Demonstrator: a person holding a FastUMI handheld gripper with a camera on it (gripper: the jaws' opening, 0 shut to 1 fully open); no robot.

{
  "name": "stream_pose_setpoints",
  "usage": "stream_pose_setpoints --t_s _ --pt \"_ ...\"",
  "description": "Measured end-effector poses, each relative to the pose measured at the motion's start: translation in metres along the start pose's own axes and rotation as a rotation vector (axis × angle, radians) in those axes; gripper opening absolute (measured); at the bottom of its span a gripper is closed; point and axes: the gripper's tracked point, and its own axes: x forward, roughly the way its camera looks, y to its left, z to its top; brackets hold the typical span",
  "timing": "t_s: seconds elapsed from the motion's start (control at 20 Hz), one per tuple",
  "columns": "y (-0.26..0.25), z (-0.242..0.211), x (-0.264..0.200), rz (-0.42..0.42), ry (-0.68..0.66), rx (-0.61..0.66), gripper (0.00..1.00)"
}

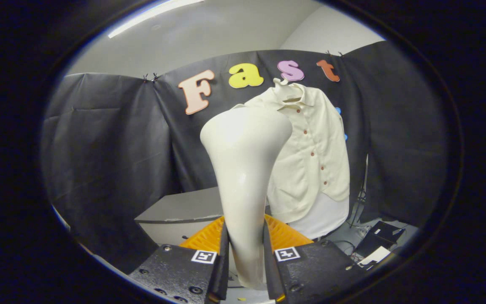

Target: Iron the clothes twice with a garment steamer, once on the left side and once on the right side.

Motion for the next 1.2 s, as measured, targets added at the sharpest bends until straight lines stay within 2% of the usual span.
stream_pose_setpoints --t_s 0.6,1.2 --pt "0.019 -0.033 -0.039 -0.010 0.016 -0.015 0.36" --pt "0.023 -0.043 -0.057 -0.014 0.019 -0.002 0.36"
